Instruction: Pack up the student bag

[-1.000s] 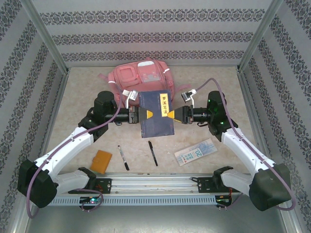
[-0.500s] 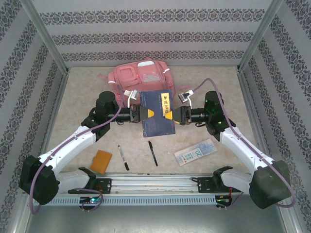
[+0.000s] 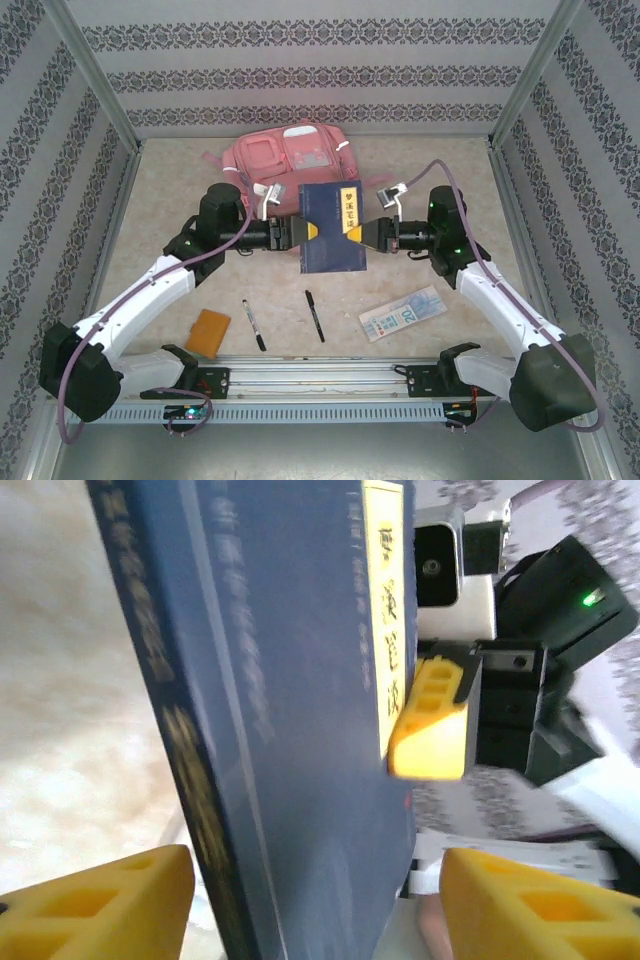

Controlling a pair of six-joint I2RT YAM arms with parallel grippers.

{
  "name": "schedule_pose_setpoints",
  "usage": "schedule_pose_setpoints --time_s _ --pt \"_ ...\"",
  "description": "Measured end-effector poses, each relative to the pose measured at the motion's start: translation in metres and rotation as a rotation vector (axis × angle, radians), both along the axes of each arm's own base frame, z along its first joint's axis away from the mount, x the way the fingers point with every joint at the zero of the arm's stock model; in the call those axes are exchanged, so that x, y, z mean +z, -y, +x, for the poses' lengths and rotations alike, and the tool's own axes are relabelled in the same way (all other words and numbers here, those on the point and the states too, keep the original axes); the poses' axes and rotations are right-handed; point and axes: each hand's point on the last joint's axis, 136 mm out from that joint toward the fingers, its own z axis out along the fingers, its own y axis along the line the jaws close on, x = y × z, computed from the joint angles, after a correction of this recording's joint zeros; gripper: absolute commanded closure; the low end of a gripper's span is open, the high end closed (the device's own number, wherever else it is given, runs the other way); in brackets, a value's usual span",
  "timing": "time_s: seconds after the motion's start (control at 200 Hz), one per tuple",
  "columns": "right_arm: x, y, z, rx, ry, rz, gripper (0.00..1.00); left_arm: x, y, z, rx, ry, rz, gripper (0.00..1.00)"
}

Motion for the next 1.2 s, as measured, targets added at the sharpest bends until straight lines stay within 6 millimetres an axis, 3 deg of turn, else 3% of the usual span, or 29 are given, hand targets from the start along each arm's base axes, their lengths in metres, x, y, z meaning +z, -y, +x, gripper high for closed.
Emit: schedule_pose_setpoints --time_s 0.045,0.13,0.235,0.325,0.435,0.54,0.64,0.754,0.874,0.939,1.014,1.074,1.204 --pt "-0.011 0.012 0.013 -0.078 -0.025 -0.04 1.0 0.0 -0.007 0.007 0.036 0.055 0.07 0.0" --pt "-0.035 0.035 0.033 -0.224 -0.051 -0.146 1.0 -0.002 -0.023 0.023 0.116 0.157 0.218 0.0" --pt "-0.063 0.062 0.049 -0.379 -0.068 -0.307 1.0 -0.018 -0.043 0.044 0.175 0.227 0.428 0.0" --pt "-0.08 0.086 0.058 -0.49 -0.091 -0.41 1.0 -0.045 -0.054 0.074 0.216 0.21 0.619 0.0" --pt "-0.087 0.113 0.065 -0.611 -0.108 -0.479 1.0 -0.088 -0.059 0.108 0.215 0.171 0.808 0.0" --pt "-0.083 0.129 0.068 -0.684 -0.097 -0.503 1.0 -0.13 -0.053 0.113 0.125 0.172 0.936 0.0" --pt "-0.077 0.135 0.067 -0.712 -0.08 -0.504 1.0 -0.154 -0.042 0.112 0.032 0.178 1.008 0.13" --pt "-0.073 0.137 0.063 -0.72 -0.074 -0.501 1.0 -0.159 -0.032 0.124 -0.016 0.208 1.04 0.33" --pt "-0.074 0.137 0.061 -0.717 -0.078 -0.501 1.0 -0.168 -0.026 0.135 -0.061 0.216 1.071 0.38" --pt "-0.076 0.136 0.06 -0.712 -0.087 -0.497 1.0 -0.178 -0.026 0.141 -0.079 0.205 1.104 0.47" --pt "-0.078 0.132 0.058 -0.694 -0.1 -0.483 1.0 -0.192 -0.029 0.144 -0.101 0.189 1.151 0.67" --pt "-0.078 0.128 0.057 -0.674 -0.116 -0.465 1.0 -0.201 -0.031 0.145 -0.122 0.182 1.18 0.91" --pt "-0.084 0.117 0.054 -0.609 -0.168 -0.422 1.0 -0.201 -0.033 0.146 -0.141 0.185 1.202 0.95"
